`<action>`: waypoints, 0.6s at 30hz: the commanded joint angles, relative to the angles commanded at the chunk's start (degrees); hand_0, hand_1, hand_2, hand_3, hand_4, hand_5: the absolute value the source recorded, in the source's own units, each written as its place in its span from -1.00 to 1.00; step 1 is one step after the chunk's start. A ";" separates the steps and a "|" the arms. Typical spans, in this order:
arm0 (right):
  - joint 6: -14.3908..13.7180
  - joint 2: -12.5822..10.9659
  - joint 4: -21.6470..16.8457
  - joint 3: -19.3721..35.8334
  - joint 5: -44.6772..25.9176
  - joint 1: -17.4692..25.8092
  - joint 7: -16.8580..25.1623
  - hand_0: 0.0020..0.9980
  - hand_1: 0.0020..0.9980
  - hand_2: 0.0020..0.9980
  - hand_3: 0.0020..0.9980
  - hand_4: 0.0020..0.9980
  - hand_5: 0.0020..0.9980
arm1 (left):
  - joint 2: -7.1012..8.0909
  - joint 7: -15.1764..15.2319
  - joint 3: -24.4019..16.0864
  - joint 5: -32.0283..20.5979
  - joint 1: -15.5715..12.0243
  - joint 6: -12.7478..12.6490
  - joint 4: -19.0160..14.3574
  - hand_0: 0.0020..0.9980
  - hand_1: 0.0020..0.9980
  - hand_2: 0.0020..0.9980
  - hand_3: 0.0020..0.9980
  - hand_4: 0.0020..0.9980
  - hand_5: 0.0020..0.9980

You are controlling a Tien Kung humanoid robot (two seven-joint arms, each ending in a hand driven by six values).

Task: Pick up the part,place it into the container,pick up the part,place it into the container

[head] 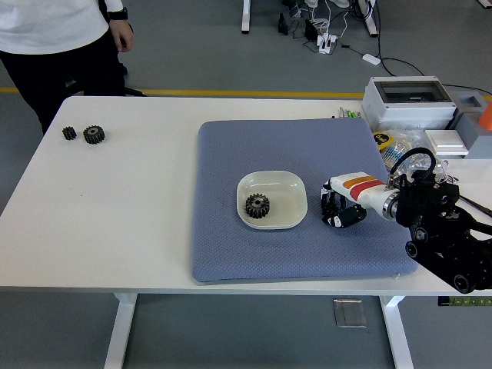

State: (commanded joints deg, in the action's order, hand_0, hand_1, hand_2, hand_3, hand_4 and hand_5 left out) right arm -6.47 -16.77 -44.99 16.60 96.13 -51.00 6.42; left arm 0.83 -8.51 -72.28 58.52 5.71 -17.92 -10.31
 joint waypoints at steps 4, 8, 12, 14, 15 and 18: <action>-0.18 -0.09 -0.11 0.15 -0.17 0.11 0.23 -0.68 -0.34 -0.19 -0.07 0.71 -0.81 | -0.01 -0.07 -0.12 0.22 -0.07 0.05 0.00 0.18 0.09 0.32 0.12 0.32 0.14; -0.41 -0.14 -0.33 0.33 -0.25 0.08 0.32 -0.67 -0.37 -0.23 -0.08 0.73 -0.85 | -0.02 -0.15 -0.44 0.82 -0.10 0.15 0.00 0.18 0.09 0.32 0.12 0.32 0.14; -0.55 -0.19 -0.45 0.38 -0.12 0.07 0.22 -0.67 -0.37 -0.23 -0.08 0.73 -0.85 | 0.02 -0.14 -0.16 0.59 -0.05 0.20 0.00 0.18 0.09 0.32 0.12 0.32 0.14; -0.62 -0.25 -0.45 0.46 -0.05 0.06 0.17 -0.70 -0.40 -0.25 -0.08 0.70 -0.84 | 0.03 -0.15 -0.13 0.60 0.01 0.21 0.00 0.18 0.09 0.32 0.12 0.32 0.14; -0.66 -0.29 -0.47 0.50 -0.04 0.05 0.17 -0.70 -0.40 -0.25 -0.08 0.70 -0.84 | 0.03 -0.14 -0.12 0.55 0.03 0.20 0.00 0.18 0.09 0.32 0.12 0.32 0.14; -0.75 -0.52 -0.59 0.83 0.04 -0.04 0.16 -0.70 -0.40 -0.25 -0.08 0.70 -0.84 | 0.06 -0.08 -0.02 0.34 0.11 0.22 0.00 0.18 0.09 0.32 0.12 0.32 0.14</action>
State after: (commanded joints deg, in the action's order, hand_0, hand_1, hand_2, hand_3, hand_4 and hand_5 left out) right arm -7.22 -17.29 -45.59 17.43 96.17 -51.04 6.59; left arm 0.89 -8.59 -72.30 58.87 5.82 -17.70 -10.31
